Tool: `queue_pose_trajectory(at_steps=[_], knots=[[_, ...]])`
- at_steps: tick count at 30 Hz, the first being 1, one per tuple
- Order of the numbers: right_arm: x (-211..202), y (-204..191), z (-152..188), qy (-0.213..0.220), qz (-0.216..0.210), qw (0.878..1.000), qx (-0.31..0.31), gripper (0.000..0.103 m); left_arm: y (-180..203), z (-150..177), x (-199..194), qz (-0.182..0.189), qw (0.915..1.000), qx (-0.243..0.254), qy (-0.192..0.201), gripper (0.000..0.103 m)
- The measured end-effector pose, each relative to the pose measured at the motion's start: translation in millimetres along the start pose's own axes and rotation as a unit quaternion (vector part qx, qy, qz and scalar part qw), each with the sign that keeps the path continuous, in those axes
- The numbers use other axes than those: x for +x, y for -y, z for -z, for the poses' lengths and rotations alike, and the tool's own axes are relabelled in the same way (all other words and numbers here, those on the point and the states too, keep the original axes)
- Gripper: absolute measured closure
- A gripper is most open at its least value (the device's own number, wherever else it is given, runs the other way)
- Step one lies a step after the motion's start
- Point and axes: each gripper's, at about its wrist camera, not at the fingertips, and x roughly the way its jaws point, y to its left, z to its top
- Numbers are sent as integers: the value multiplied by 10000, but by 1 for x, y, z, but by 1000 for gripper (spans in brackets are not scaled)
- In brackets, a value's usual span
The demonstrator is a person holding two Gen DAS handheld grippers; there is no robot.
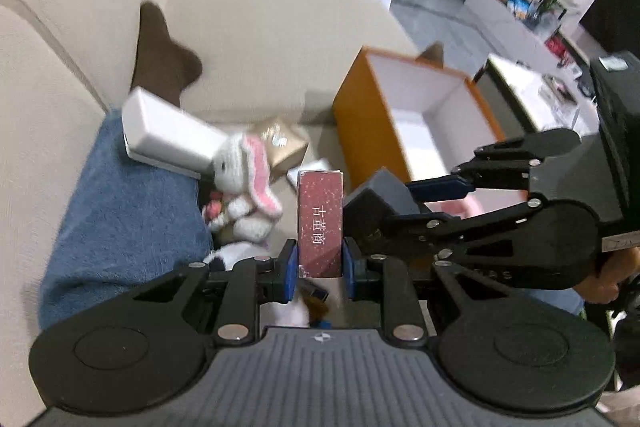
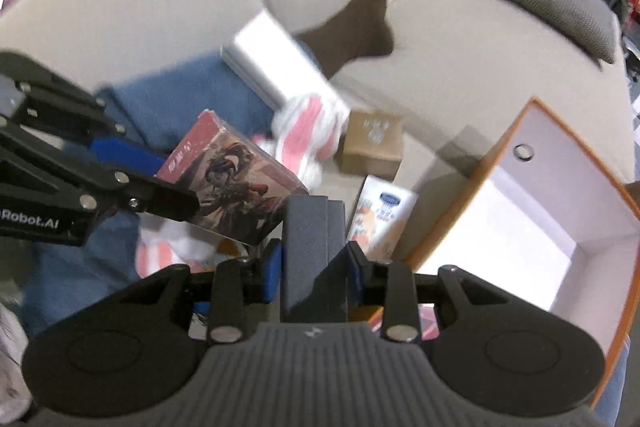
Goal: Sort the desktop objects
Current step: 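Carry the red card box with the left gripper over the orange box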
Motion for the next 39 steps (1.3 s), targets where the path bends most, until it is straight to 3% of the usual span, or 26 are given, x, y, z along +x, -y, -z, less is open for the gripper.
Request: queue_pose_trajectory(at_steps=[10, 15, 20, 25, 30, 36, 39], knots=[[-109, 29, 25, 1060, 650, 9897, 713, 68, 69, -32, -23, 688, 9954, 440, 497, 77], [-143, 57, 54, 1115, 1163, 9802, 1151, 68, 111, -46, 9, 1309, 9889, 674, 211, 77], [-140, 98, 87, 858, 1573, 9698, 1656, 68, 147, -48, 61, 1599, 9825, 881, -356, 77], [-120, 131, 109, 648, 1456, 9641, 2124, 68, 163, -45, 113, 1360, 9806, 1098, -891, 77], [-94, 139, 116, 470, 1198, 9642, 2318, 68, 171, -38, 144, 963, 9790, 1269, -1269, 77], [-59, 142, 120, 159, 835, 9642, 2512, 68, 167, -34, 152, 422, 9795, 1350, -1432, 77], [-41, 138, 122, -20, 812, 9629, 2572, 68, 166, -33, 156, 321, 9790, 1287, -1546, 77]])
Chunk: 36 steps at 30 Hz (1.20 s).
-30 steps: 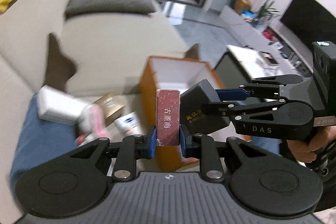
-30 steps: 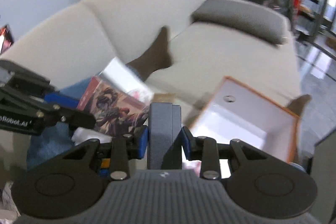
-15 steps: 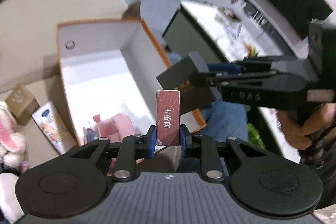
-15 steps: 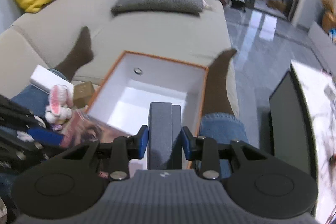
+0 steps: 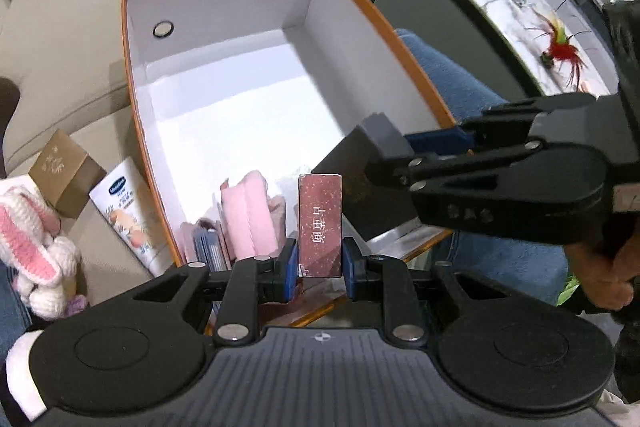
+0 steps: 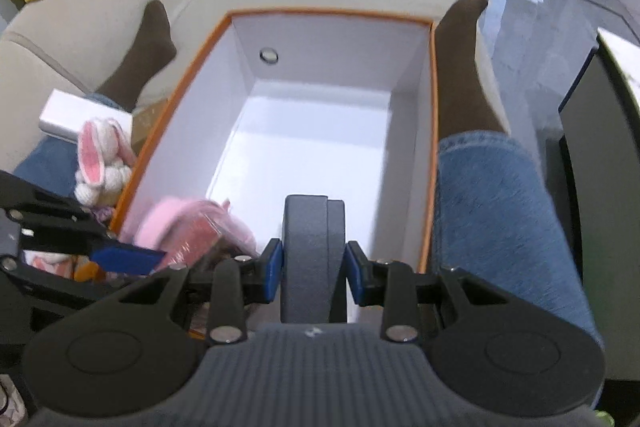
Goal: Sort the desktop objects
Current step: 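Carry the red card box with the left gripper over the orange box, then lower the red card box into the orange box and open the left gripper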
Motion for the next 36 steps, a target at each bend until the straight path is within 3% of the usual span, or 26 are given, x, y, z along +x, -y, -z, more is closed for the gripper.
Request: queue_pose_trajectory(at_steps=[7, 14, 20, 26, 31, 36], knots=[[24, -2, 8, -393, 15, 9985, 371, 68, 8, 2, 7, -172, 9998, -37, -50, 77], [41, 0, 9, -752, -241, 9947, 655, 68, 3, 3, 10, 86, 9998, -90, -147, 71], [47, -1, 6, -863, -405, 9925, 768, 67, 0, 8, -1, 208, 9998, -34, 3, 69], [55, 3, 4, -991, -584, 9882, 1009, 64, -11, 19, -35, 545, 9976, -12, 436, 69], [62, 10, 8, -1130, -739, 9817, 1341, 62, -32, 33, -62, 338, 9938, -361, 998, 68], [64, 20, 9, -1282, -1018, 9696, 1818, 63, -57, 46, -72, 167, 9898, -833, 1145, 68]])
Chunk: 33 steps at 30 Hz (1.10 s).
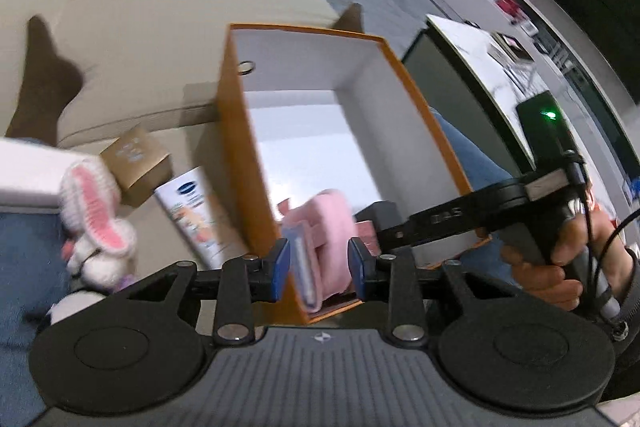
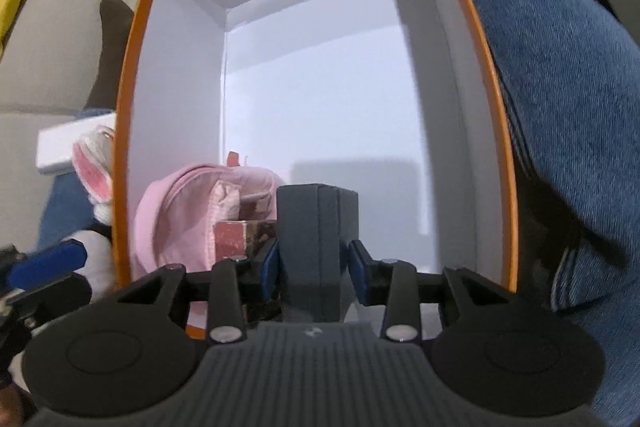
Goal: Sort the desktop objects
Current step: 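Lower the red card box into the orange box and open the left gripper, then reach the right gripper to the white plush toy and grasp it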
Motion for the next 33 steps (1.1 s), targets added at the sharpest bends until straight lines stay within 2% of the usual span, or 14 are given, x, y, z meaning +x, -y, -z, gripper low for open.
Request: queue_pose_trajectory(at_steps=[6, 13, 14, 15, 17, 18, 22, 33], knots=[[9, -6, 1, -106, 174, 9997, -111, 62, -15, 7, -2, -73, 9997, -233, 60, 68], [-11, -13, 9, 142, 124, 9990, -411, 63, -33, 17, -14, -370, 9985, -377, 169, 68], [-13, -14, 11, 172, 125, 9987, -454, 66, -36, 19, -17, -415, 9981, -409, 191, 68], [-15, -15, 12, 201, 125, 9986, -482, 75, -39, 20, -19, -448, 9978, -444, 204, 68], [-13, -15, 13, 215, 118, 9985, -496, 86, -45, 23, -21, -487, 9974, -493, 204, 68], [-11, -15, 13, 214, 114, 9985, -492, 88, -47, 25, -21, -516, 9971, -517, 194, 68], [-9, -13, 9, 219, 60, 9984, -511, 88, -50, 30, -21, -589, 9967, -533, 151, 68], [-21, -20, 17, 397, 459, 9940, -910, 82, -57, 33, -33, -693, 9957, -547, 269, 68]])
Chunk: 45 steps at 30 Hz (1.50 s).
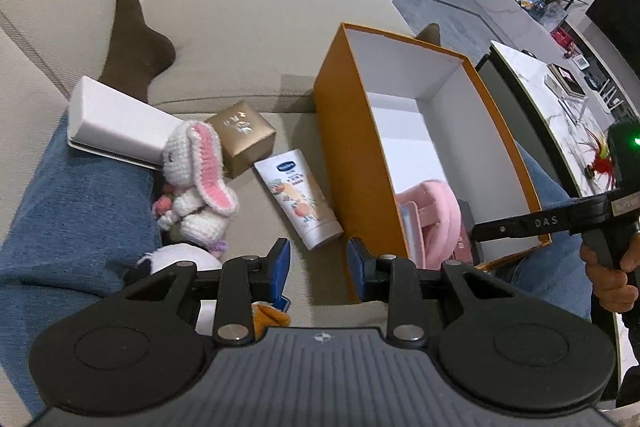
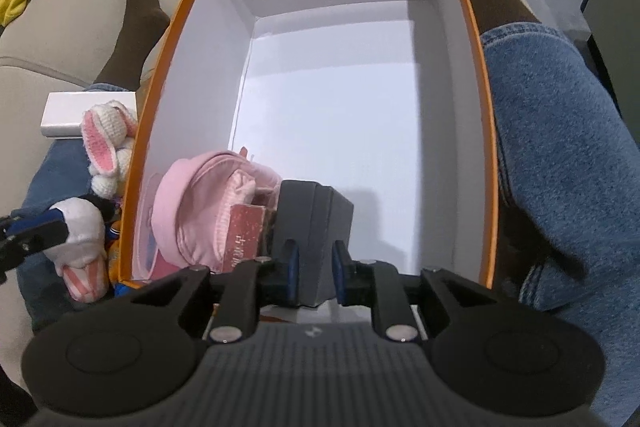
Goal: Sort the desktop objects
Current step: 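Reach the right gripper to the white plush toy and grasp it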
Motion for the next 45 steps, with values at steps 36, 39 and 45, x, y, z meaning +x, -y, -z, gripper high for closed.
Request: queue_pose_trajectory(at_steps=[36, 39, 45], knots=[[27, -243, 53, 480, -945, 9248, -3654, 56, -65, 51, -58, -1218, 9918, -362, -140, 69], [33, -253, 54, 400, -907, 9223, -3734, 53, -70, 54, -60, -1172, 9923, -367, -161, 69], [46, -269, 60, 403, -587, 9192, -3872, 37, -80, 60, -62, -1089, 9930, -428, -136, 69]])
